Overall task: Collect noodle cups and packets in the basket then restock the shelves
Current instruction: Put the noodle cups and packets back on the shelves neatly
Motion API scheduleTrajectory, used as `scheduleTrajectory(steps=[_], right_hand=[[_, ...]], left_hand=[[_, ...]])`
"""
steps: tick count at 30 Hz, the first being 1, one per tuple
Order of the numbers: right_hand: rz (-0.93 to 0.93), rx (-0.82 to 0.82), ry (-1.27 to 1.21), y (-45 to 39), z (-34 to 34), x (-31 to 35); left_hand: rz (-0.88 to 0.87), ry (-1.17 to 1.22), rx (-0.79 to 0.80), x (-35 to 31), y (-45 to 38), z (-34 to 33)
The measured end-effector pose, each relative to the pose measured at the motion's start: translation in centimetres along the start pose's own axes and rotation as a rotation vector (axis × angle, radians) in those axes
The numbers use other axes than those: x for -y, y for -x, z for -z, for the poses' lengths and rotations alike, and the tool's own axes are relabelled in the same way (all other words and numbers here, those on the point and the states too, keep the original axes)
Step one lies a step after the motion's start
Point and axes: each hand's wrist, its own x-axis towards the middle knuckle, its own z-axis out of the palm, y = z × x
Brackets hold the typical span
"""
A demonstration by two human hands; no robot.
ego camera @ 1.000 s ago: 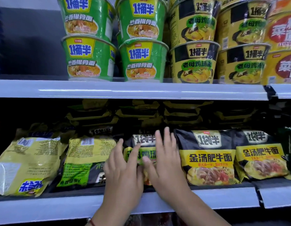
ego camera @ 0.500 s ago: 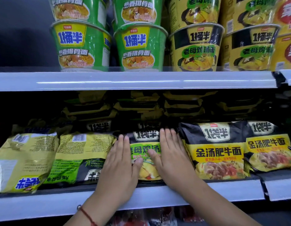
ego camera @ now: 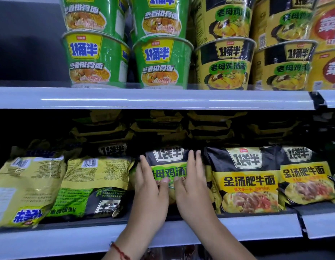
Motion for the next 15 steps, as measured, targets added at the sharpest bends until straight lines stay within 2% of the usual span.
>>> scheduleTrajectory(steps=[2,4,10,15], right_hand=[[-0.053,0.043,-0.051,-0.2,-0.1,-0.3],[-0.114,0.047,-0.123,-0.5,0.1,-0.2],[-0.468,0.025,-0.533,-1.7,0.9,0.8],[-0.484,-0.011,-0.591,-1.3,0.8,0.9]], left_hand=[[0.018,-0.151,0.026,0.3,0.2,-0.2],[0.069,-0.171,0.031,0.1,0.0,-0.3],[0.313,0.191,0.08,-1.1,-1.5,0.3],[0.431,0.271,0.118,-0.1,-1.6,1.0]])
